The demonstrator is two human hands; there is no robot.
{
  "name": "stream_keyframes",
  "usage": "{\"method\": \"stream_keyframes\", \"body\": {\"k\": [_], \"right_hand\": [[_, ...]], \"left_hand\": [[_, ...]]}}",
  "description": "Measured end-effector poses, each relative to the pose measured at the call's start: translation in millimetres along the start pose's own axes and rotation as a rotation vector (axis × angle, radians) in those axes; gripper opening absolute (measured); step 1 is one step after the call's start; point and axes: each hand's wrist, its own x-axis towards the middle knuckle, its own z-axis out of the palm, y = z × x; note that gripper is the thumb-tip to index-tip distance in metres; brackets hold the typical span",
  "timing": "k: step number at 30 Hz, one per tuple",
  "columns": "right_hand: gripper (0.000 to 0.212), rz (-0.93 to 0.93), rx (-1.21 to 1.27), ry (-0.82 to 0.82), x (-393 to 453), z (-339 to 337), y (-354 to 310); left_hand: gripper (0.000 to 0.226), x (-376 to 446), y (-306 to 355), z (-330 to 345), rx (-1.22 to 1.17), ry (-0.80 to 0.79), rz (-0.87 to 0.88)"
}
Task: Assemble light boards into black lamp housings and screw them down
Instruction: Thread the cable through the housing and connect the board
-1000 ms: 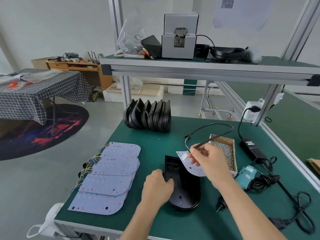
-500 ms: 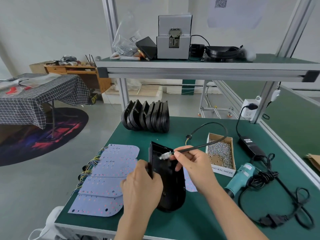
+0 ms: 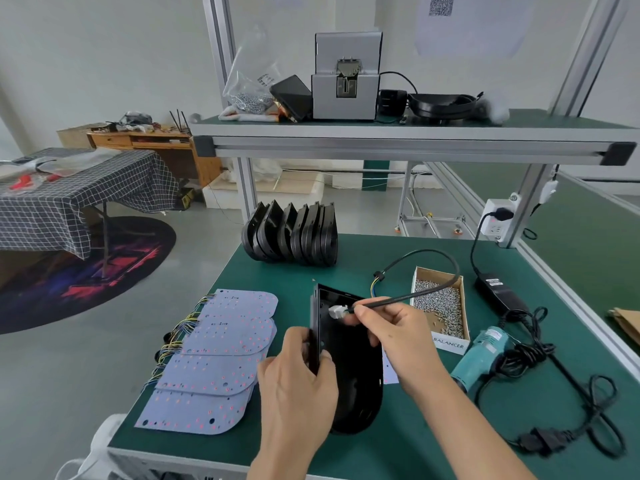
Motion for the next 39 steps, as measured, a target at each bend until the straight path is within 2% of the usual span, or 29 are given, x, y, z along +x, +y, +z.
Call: {"method": "stream_keyframes", "body": {"k": [2, 6, 9, 11, 13, 15, 16, 19, 20, 21, 23, 25, 27, 30, 32, 35, 39], "right_hand": [[0.009, -0.011, -0.059, 0.062, -0.1, 0.2, -1.3], [0.01, -0.213, -0.573, 0.175, -6.9, 11.6, 0.8], [0.021, -0.3, -0.859, 0.271, -17.4, 15.3, -5.7], [0.03, -0.385, -0.919, 0.334, -26.7, 13.6, -6.2], [0.031, -0.455, -0.876, 0.37, -39.9, 10.7, -2.4], [0.026, -0.404, -0.718, 0.353, -52.3, 3.6, 6.0], [0.024, -0.306, -0.589, 0.346, -57.6, 1.3, 9.0], [0.037, 0.12, -0.039, 0.239, -68.1, 2.9, 7.7], [0.036, 0.207, 0.106, 0.177, -69.6, 2.6, 8.3], [0.03, 0.242, 0.173, 0.125, -70.1, 1.3, 9.0], [0.027, 0.258, 0.151, 0.095, -73.1, -4.0, 6.1], [0.03, 0.277, 0.085, 0.032, -76.9, -10.7, -1.0], [0.028, 0.329, 0.09, -0.026, -78.4, -16.7, -8.6], [0.024, 0.424, 0.266, 0.009, -77.7, -23.4, -14.5], [0.027, 0.432, 0.343, -0.003, -77.2, -25.3, -17.6], [0.027, 0.423, 0.328, -0.073, -77.3, -25.2, -23.2], [0.028, 0.406, 0.25, -0.171, -75.8, -28.7, -28.2]], "left_hand": [[0.021, -3.6, -0.4, 3.1, 0.019, -0.002, 0.049], [0.026, -9.9, 1.8, 10.4, 0.029, -0.006, 0.104], [0.021, -8.5, 0.0, 13.3, -0.045, -0.006, 0.029], [0.02, -6.5, -0.6, 13.7, -0.109, 0.028, -0.013], [0.02, -5.6, -0.7, 13.4, -0.176, 0.046, -0.022], [0.02, -4.7, -0.6, 12.7, -0.249, 0.058, -0.026], [0.019, -4.3, -1.0, 12.7, -0.28, 0.059, -0.022], [0.011, -6.7, -0.3, 13.1, -0.34, 0.02, 0.0], [0.009, -9.4, 0.5, 13.0, -0.376, -0.01, 0.009], [0.016, -12.1, 1.3, 11.7, -0.405, -0.027, 0.027], [0.033, -13.0, -1.0, 6.3, -0.444, -0.003, 0.083], [0.037, -6.3, -1.5, -2.0, -0.441, 0.05, 0.146], [0.037, 5.4, -4.6, -7.5, -0.421, -0.005, 0.216], [0.04, 14.9, -2.9, -9.0, -0.501, -0.184, 0.129], [0.04, 15.1, -3.8, -7.1, -0.555, -0.213, 0.088], [0.048, 13.1, -3.7, -3.1, -0.472, -0.263, 0.139], [0.034, 10.0, -3.9, -0.5, -0.517, -0.328, 0.049]]}}
